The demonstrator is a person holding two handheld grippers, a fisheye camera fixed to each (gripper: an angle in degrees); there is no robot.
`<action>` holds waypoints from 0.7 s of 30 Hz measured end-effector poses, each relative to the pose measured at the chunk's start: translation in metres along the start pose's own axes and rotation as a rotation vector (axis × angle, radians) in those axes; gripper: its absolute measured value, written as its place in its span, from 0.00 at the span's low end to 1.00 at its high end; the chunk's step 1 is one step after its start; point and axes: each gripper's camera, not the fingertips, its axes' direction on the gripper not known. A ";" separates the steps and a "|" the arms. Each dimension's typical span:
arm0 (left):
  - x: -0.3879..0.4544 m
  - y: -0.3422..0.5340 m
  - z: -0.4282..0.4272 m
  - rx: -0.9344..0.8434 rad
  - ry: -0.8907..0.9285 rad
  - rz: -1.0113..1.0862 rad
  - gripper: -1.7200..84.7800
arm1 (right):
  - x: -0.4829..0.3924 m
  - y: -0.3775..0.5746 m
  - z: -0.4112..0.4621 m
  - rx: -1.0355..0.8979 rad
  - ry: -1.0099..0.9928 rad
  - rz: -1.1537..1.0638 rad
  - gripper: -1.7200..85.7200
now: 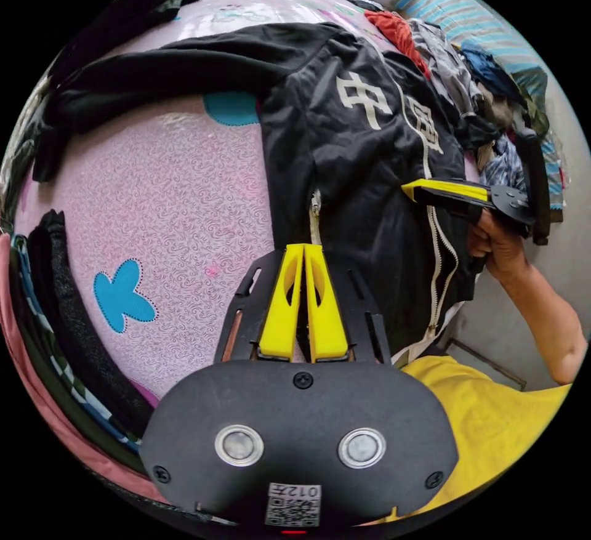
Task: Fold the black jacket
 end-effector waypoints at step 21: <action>0.136 -0.082 0.046 -0.075 0.207 0.274 0.02 | 0.024 0.153 -0.018 0.056 -0.236 0.189 0.02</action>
